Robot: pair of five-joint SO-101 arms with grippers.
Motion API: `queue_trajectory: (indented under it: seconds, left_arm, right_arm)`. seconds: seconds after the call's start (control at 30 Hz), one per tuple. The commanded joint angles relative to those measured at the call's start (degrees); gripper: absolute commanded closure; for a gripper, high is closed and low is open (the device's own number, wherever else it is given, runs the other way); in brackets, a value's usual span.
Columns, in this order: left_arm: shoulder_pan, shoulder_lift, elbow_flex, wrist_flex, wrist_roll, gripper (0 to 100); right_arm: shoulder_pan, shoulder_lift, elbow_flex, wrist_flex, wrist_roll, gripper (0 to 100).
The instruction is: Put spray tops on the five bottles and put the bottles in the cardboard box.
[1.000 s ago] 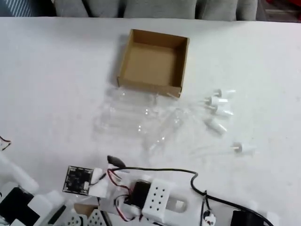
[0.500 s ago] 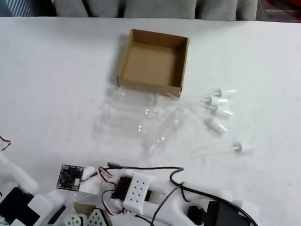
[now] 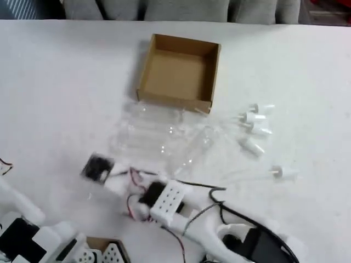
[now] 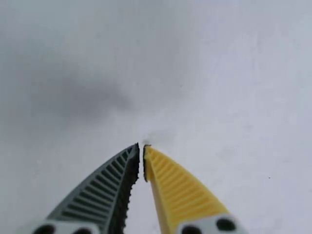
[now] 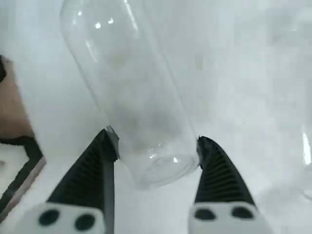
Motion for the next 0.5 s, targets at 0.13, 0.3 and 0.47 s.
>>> queue_trajectory:
  seconds: [0.13, 0.3, 0.47]
  left_arm:
    - [0.48, -0.57, -0.26, -0.62, 0.18, 97]
    - [5.93, -1.19, 0.62, 3.34, -3.43, 97]
    - [12.35, -1.36, 0.62, 7.12, -9.93, 97]
  right_arm:
    - [4.79, -5.76, -2.11, 0.40, -11.34, 98.1]
    - [4.44, -5.67, -1.49, -1.27, -12.66, 95.2]
    - [4.44, -5.67, -1.14, -0.84, -12.75, 77.6]
